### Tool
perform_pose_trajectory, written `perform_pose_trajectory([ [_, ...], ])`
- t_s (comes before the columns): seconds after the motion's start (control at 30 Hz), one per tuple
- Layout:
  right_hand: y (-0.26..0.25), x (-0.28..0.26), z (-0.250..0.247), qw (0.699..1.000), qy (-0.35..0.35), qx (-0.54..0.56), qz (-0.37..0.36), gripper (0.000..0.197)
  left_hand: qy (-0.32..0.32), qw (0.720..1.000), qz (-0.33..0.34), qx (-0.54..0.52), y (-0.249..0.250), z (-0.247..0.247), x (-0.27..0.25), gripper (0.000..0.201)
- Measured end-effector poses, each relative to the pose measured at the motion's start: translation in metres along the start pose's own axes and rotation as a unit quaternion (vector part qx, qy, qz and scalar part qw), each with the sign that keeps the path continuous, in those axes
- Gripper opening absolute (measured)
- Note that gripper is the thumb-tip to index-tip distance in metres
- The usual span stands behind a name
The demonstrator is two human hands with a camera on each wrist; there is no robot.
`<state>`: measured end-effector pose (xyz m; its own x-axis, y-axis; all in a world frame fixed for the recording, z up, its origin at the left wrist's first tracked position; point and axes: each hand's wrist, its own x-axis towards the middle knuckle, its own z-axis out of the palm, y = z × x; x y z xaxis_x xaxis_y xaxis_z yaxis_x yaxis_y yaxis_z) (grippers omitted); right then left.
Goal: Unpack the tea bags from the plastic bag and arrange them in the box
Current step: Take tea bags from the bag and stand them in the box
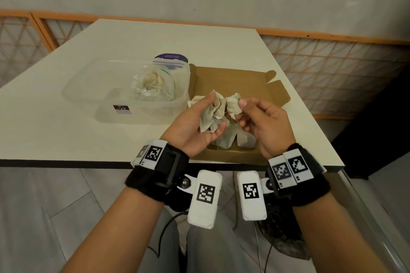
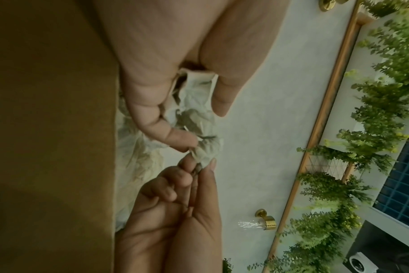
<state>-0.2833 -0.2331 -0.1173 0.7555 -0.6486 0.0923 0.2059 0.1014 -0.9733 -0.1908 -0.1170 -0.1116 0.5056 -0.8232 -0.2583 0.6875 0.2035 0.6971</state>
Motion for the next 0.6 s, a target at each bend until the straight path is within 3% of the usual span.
perform_pose_trajectory([
  [0.1, 0.0011, 0.0001, 0.0011, 1.000, -0.012, -0.024, -0.003, 0.007, -0.010, 0.998, 0.034, 0.054, -0.0031, -0.0003, 0.0017, 0.031],
  [0.23, 0.0028, -0.0010, 0.0017, 0.997, -0.013, -0.077, -0.023, 0.003, 0.003, 0.996, 0.064, 0.065, -0.0048, -0.0010, 0.0025, 0.013],
  [0.4, 0.0021, -0.0022, -0.0022, 0.991, -0.079, -0.089, -0.066, 0.035, 0.018, 0.994, 0.091, 0.061, -0.0059, -0.0007, 0.0032, 0.010],
  [0.5, 0.0046, -0.0020, -0.0010, 0.988, -0.092, -0.111, -0.058, 0.023, 0.026, 0.994, 0.092, 0.046, -0.0059, 0.0007, 0.0026, 0.016],
  [0.6, 0.0043, -0.0005, 0.0001, 0.994, -0.041, -0.074, -0.068, 0.013, 0.035, 0.996, 0.082, 0.025, -0.0041, 0.0015, 0.0019, 0.010],
])
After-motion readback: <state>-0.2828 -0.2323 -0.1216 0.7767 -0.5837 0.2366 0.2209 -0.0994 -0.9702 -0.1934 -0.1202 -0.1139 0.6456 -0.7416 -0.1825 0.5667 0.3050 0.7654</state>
